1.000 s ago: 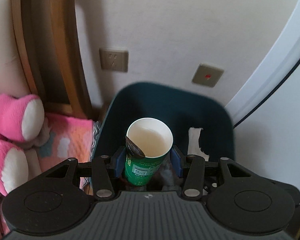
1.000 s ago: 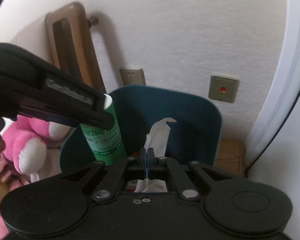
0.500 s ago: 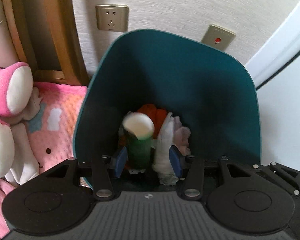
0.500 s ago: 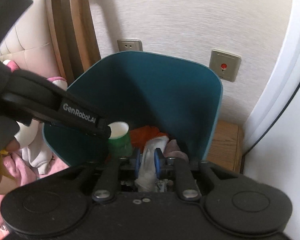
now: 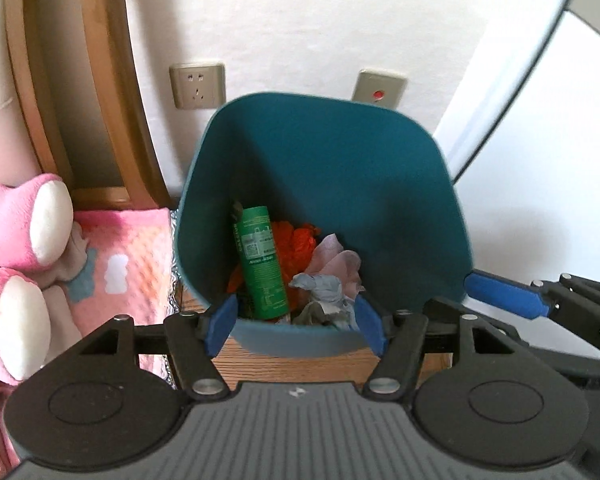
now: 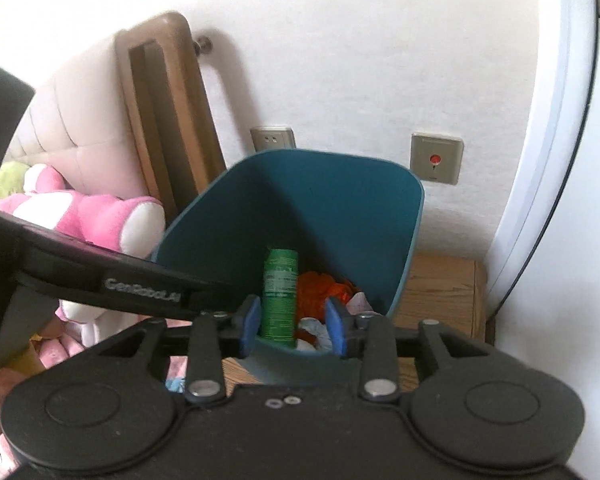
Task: Collect trash
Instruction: 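Lower both grippers back down to the floor trash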
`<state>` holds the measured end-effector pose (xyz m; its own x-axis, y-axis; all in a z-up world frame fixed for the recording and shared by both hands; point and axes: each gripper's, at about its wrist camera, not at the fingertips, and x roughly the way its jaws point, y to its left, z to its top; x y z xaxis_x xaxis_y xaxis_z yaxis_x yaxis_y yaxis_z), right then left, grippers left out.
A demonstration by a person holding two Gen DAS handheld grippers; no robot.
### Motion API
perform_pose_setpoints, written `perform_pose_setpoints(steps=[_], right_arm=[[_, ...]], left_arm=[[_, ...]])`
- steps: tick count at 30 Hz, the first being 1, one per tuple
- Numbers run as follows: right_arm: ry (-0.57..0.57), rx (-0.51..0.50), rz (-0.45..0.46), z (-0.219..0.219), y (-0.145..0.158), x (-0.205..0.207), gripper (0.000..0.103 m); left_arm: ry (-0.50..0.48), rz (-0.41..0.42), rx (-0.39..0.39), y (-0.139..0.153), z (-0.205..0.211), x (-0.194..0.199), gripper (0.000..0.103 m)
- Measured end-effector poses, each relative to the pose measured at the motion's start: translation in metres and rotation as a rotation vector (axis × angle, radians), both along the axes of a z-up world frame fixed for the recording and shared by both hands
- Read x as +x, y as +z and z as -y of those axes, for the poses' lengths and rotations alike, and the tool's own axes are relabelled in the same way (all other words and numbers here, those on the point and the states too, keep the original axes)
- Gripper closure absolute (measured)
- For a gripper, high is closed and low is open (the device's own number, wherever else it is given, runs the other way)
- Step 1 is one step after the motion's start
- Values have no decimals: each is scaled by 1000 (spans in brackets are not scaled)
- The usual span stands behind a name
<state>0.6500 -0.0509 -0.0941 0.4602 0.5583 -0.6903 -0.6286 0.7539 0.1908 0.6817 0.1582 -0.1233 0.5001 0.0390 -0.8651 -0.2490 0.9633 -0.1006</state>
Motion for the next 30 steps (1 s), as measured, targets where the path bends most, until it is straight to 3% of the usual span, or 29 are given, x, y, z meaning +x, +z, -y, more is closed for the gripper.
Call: perform_pose_setpoints(steps=[6,9,11,15,17,19,24,30], right_arm=[[-3,64,-1,20,3,-32,62],[3,95,-1,31,3,-44,51],[-1,108,8,39,3,-51,46],[7,122,24,53,-10,-62,39],[6,96,28,58,-22,-69,36],[5,90,-2,63,-38,-72,35],[-46,6,-46,76,-101,-96,34],[-96,-61,-169,82,-227,-115,33]], left_arm=[[-45,66,50,15,8,-46,30],[-47,90,75,19,12,-70,30],[-41,108,91,21,16,-87,22],[-27,140,103,11,26,-117,21],[-22,151,103,-1,31,-129,13],[-24,156,78,-21,34,-139,0],[-43,148,25,-97,38,-158,0],[12,41,5,-227,37,-175,0]])
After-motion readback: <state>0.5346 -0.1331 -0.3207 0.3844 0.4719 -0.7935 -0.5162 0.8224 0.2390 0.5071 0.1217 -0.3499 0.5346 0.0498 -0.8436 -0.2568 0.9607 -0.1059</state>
